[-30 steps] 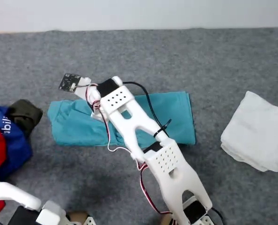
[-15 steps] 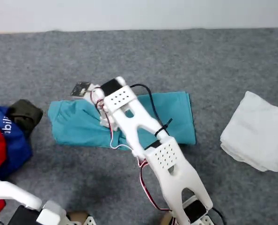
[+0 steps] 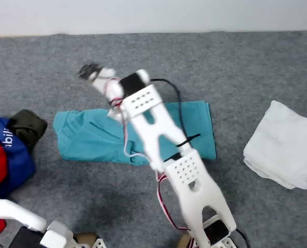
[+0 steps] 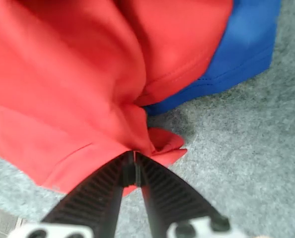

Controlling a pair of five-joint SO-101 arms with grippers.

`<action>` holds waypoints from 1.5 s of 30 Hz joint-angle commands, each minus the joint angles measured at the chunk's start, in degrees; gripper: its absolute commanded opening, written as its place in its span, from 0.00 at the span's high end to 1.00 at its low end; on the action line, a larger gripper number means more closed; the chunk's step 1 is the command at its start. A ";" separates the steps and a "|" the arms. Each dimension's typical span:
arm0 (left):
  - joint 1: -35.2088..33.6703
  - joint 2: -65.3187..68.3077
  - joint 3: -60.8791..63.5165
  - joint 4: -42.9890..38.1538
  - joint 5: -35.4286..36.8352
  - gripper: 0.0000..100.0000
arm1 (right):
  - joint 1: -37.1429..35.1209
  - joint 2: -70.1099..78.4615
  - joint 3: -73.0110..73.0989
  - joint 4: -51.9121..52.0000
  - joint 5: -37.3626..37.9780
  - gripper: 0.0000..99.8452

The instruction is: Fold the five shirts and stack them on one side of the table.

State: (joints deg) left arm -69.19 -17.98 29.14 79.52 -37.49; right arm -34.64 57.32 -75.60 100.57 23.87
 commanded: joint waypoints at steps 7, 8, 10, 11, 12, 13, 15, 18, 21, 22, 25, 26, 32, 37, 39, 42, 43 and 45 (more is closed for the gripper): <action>1.58 -0.70 -14.46 14.95 -0.53 0.99 | 12.70 -19.65 19.52 2.59 -13.27 0.99; 2.20 -0.70 -15.60 16.70 -0.53 0.99 | 13.93 -22.11 22.59 2.59 -14.59 0.99; 3.43 -0.70 -17.45 19.34 -0.53 0.99 | 15.96 -26.77 28.92 2.42 -17.05 0.99; 4.04 -0.70 -18.33 20.31 -0.44 0.99 | 16.92 -28.53 31.47 2.33 -17.93 0.99; 4.57 -0.70 -19.12 20.84 -0.35 0.99 | 17.80 -29.93 33.76 2.24 -18.73 0.99; 4.92 -0.70 -19.65 20.92 -0.26 0.99 | 18.51 -30.64 35.34 2.24 -19.43 0.98; 5.27 -0.70 -20.62 20.92 -0.26 0.99 | 20.18 -30.81 37.10 2.24 -20.75 0.93; 6.24 -0.70 -20.62 20.92 -0.26 0.99 | 22.64 -29.85 37.71 2.07 -25.32 0.81; 7.56 -0.70 -20.53 20.92 -0.26 0.99 | 24.22 -26.77 37.45 1.36 -31.47 0.72; 8.18 -0.70 -20.53 20.92 -0.26 0.99 | 24.48 -25.45 37.36 1.10 -32.70 0.69; 10.55 -0.70 -20.53 20.92 -0.26 0.99 | 24.57 -21.67 37.27 -0.31 -34.46 0.65; 11.16 -0.70 -20.53 20.92 -0.26 0.99 | 24.48 -20.70 37.27 -0.92 -34.46 0.65; 14.77 -0.62 -20.70 20.92 2.99 0.99 | 24.13 -17.36 37.27 -5.76 -34.46 0.65; 15.65 -0.53 -20.70 20.92 3.78 0.99 | 24.31 -13.58 37.27 -9.71 -34.37 0.65; 15.65 -0.53 -20.70 20.92 3.78 0.99 | 24.13 -11.56 37.27 -11.12 -34.46 0.65; 15.56 -0.62 -20.70 20.92 3.78 0.99 | 24.13 -8.92 37.27 -12.00 -34.55 0.65; 15.56 -0.62 -20.70 20.92 3.78 0.99 | 24.13 -8.13 37.27 -11.82 -34.55 0.65; 15.56 -0.62 -20.70 20.92 3.78 0.99 | 24.04 -6.64 37.27 -11.30 -34.55 0.65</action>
State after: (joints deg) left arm -54.07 -17.98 10.59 98.95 -34.24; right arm -10.81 50.02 -37.89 89.23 -10.07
